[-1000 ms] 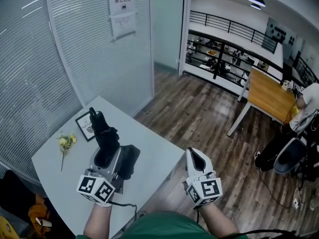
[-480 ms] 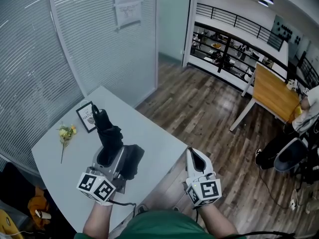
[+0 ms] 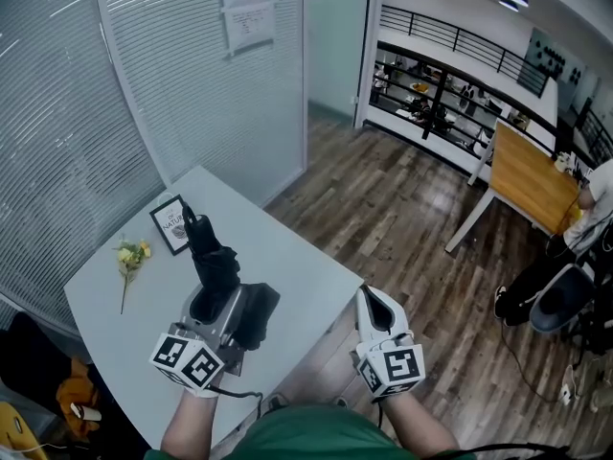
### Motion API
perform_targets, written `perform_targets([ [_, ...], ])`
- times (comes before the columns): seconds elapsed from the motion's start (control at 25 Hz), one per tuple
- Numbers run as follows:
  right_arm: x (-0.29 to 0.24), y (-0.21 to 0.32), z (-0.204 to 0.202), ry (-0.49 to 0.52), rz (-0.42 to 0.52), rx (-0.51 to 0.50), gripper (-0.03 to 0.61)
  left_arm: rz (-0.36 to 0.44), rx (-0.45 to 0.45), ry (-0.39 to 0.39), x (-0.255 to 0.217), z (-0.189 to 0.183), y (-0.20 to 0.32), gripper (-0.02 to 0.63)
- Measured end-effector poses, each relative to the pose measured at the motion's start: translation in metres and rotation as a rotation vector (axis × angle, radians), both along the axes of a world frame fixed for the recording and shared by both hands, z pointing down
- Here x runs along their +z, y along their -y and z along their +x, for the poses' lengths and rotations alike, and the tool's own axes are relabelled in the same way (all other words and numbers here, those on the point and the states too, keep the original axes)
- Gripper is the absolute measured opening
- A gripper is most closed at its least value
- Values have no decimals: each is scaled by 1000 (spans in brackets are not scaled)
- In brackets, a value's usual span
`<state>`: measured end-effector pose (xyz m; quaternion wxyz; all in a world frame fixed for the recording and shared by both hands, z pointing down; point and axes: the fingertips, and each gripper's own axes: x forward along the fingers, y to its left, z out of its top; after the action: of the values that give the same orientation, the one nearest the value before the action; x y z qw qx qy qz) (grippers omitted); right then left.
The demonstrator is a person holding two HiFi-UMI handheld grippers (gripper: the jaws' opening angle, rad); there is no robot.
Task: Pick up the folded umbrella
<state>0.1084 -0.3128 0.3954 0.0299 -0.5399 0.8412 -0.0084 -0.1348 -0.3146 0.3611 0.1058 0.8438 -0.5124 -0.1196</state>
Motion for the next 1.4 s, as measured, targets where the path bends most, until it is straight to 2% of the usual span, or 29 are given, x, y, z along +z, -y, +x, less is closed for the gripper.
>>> perform_targets([
  [0.24,-3,-1,-7,-3,3,-29,3,-18,13,-27,1,1,0,258],
  [0.96,-7,-3,-6,-3,6,-33,3,-22,18,-16,6,0,-4,256],
  [1.4,-18,4,-6,43,37,-34,3,-32,22,-28,9,-2,1,256],
])
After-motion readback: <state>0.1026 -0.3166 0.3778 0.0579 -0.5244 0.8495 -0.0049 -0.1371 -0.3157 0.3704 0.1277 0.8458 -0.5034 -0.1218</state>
